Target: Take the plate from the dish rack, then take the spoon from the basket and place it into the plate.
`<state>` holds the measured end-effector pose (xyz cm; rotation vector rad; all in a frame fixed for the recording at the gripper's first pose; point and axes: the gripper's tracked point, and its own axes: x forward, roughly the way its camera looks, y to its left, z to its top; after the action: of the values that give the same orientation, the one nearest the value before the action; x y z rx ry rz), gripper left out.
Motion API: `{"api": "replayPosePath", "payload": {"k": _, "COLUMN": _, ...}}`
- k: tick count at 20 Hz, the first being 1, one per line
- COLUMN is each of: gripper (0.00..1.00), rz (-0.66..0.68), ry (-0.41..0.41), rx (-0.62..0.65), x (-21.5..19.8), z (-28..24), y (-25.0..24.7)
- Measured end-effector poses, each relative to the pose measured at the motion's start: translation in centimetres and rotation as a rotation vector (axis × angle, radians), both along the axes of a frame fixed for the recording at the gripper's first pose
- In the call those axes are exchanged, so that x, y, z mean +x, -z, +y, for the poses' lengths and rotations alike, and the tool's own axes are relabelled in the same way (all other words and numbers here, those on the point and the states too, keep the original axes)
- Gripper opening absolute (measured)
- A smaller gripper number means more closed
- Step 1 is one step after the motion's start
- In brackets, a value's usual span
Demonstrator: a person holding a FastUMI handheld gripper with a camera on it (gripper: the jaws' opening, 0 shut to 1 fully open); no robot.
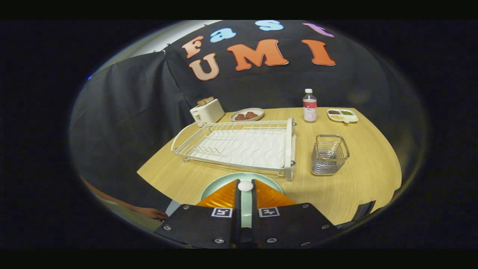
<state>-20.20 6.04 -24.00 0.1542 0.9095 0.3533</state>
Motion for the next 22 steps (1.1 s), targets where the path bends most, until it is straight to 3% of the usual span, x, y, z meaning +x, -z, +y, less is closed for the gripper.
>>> {"api": "replayPosePath", "payload": {"k": 8, "gripper": 0.13, "rz": 0.054, "ry": -0.01, "rx": 0.04, "x": -1.0, "z": 1.3, "y": 2.3}}
{"api": "replayPosePath", "payload": {"k": 15, "gripper": 0.18, "rz": 0.184, "ry": 0.079, "rx": 0.059, "x": -2.1, "z": -0.6, "y": 4.7}}
{"api": "replayPosePath", "payload": {"k": 20, "gripper": 0.6, "rz": 0.129, "ry": 0.141, "rx": 0.079, "x": -0.2, "z": -2.1, "y": 2.2}}
{"api": "replayPosePath", "payload": {"k": 22, "gripper": 0.71, "rz": 0.071, "ry": 0.164, "rx": 0.051, "x": 1.3, "z": -3.4, "y": 0.4}}
